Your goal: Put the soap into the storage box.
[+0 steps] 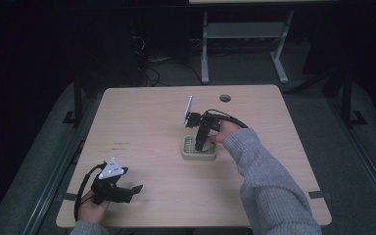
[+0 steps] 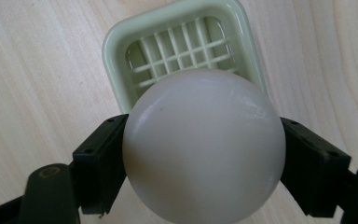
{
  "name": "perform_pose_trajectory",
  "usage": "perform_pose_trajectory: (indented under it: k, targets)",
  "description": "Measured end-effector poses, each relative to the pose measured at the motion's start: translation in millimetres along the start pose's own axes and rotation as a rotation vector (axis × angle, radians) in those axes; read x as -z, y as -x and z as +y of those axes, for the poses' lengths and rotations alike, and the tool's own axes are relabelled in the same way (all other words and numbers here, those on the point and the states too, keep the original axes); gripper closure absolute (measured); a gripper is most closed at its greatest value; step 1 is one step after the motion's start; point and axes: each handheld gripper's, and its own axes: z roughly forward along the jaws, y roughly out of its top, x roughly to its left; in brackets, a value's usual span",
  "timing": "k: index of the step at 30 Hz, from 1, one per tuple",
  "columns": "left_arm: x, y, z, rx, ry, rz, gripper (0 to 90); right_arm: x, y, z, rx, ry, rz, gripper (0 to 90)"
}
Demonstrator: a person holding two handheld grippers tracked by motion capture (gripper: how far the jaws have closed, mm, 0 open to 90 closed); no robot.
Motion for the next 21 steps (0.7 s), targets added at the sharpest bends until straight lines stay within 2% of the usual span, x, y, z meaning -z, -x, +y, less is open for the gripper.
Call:
perform_pose_trajectory:
  k: [8, 21]
  targets:
    - [0.0, -0.2, 0.0, -0.001, -0.001, -0.001, 15.3, -11.2, 0.8, 2.9, -0.002, -0.007, -0.002, 22.2]
    - [0.9, -0.6, 0.1, -0.003, -0.004, -0.001, 15.3, -19.9, 1.7, 6.6, 0.008, -0.008, -0.003, 22.1]
